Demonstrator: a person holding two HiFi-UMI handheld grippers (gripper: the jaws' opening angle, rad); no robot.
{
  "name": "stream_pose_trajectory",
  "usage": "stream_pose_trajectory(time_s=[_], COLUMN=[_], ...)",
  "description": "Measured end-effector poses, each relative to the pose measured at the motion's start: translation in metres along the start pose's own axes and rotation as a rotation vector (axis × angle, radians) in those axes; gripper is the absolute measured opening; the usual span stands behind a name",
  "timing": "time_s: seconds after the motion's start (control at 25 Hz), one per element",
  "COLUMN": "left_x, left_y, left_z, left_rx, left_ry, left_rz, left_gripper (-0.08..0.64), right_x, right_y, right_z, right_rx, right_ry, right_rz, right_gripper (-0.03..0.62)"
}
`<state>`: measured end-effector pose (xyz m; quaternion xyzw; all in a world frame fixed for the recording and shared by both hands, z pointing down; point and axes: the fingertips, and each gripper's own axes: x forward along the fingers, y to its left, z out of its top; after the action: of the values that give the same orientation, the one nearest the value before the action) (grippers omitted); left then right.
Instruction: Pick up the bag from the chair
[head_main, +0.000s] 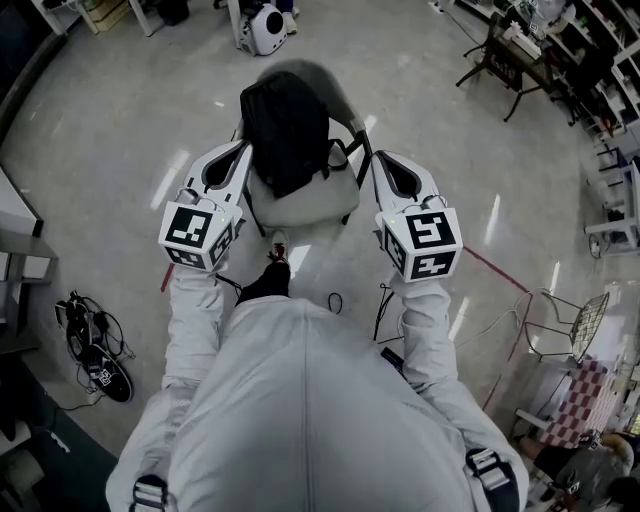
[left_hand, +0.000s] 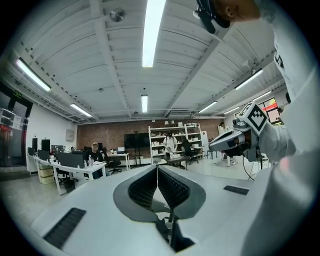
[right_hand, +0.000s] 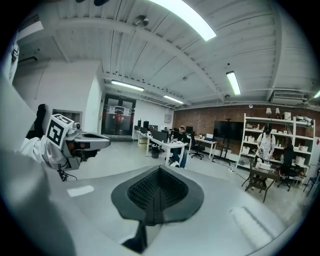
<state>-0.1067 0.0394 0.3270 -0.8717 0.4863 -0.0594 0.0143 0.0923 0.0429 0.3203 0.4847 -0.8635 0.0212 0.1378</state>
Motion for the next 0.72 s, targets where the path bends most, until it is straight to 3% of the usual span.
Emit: stream_pose_trajectory(time_s=[0.24, 0.4, 0.56, 0.72], left_x=[0.072, 0.113, 0.15, 0.177], left_y=[0.074, 0.11, 0.139, 0.156], left_z=[0.003, -0.013, -0.052, -0.096], left_rx=[0.038, 0.012, 0.005, 0.041], left_ry=[0.022, 0.064, 0.167, 0.291], left_rz=[-0.012, -0.028, -0.059, -0.082], left_gripper=[0.008, 0.009, 0.02, 0.089], right_x=[0.09, 0.14, 0.188, 0.225], right_y=[-0.025, -0.037, -0.046, -0.053], right_z=[0.025, 0.027, 0.023, 0.015], right_rx=[0.0, 0.023, 0.039, 0.046], right_ry=[0.016, 0.043, 0.088, 0.129], right_rz=[-0.016, -0.018, -0.016, -0.01], right_gripper=[0.011, 0.011, 0.012, 0.011])
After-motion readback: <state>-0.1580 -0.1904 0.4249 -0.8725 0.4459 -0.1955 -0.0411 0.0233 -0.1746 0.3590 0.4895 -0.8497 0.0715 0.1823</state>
